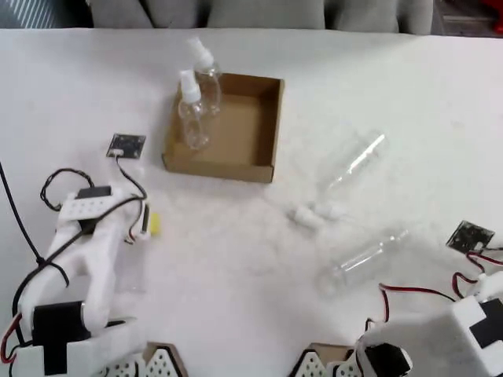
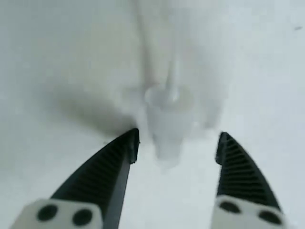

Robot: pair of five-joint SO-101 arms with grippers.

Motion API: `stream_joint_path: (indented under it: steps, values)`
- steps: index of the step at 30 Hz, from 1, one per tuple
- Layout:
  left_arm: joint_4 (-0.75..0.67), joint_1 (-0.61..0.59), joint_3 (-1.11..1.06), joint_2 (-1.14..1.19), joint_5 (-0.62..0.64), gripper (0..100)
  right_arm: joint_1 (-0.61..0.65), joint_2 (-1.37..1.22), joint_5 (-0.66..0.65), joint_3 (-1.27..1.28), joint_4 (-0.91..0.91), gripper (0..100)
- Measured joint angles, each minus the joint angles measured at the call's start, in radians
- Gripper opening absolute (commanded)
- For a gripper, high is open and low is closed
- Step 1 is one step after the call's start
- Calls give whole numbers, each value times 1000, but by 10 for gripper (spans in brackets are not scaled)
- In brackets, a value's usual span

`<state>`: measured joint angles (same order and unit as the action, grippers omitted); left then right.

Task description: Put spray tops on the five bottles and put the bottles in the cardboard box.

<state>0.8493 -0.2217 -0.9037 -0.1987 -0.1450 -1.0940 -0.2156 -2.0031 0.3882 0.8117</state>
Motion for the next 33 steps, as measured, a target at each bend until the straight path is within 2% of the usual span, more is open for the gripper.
stream_joint_path:
  steps: [4, 8, 10, 14, 19, 24, 29, 33]
  values:
    - [0, 0, 0, 0, 0, 20, 2, 72, 115, 0, 0, 170]
    - [0, 0, 0, 0, 0, 20, -18, 187, 325, 0, 0, 3]
    - [0, 0, 0, 0, 0, 20, -44, 236, 451, 0, 11, 34]
    - [0, 0, 0, 0, 0, 20, -109, 279, 690, 0, 121, 19]
    - [0, 0, 0, 0, 0, 20, -137, 241, 919, 0, 198, 18]
    - [0, 0, 0, 0, 0, 20, -89, 31, 1036, -110, 198, 18]
    - [0, 0, 0, 0, 0, 20, -61, -196, 1166, -364, 216, 18]
    - [0, 0, 0, 0, 0, 20, -35, -358, 1200, -588, 282, 18]
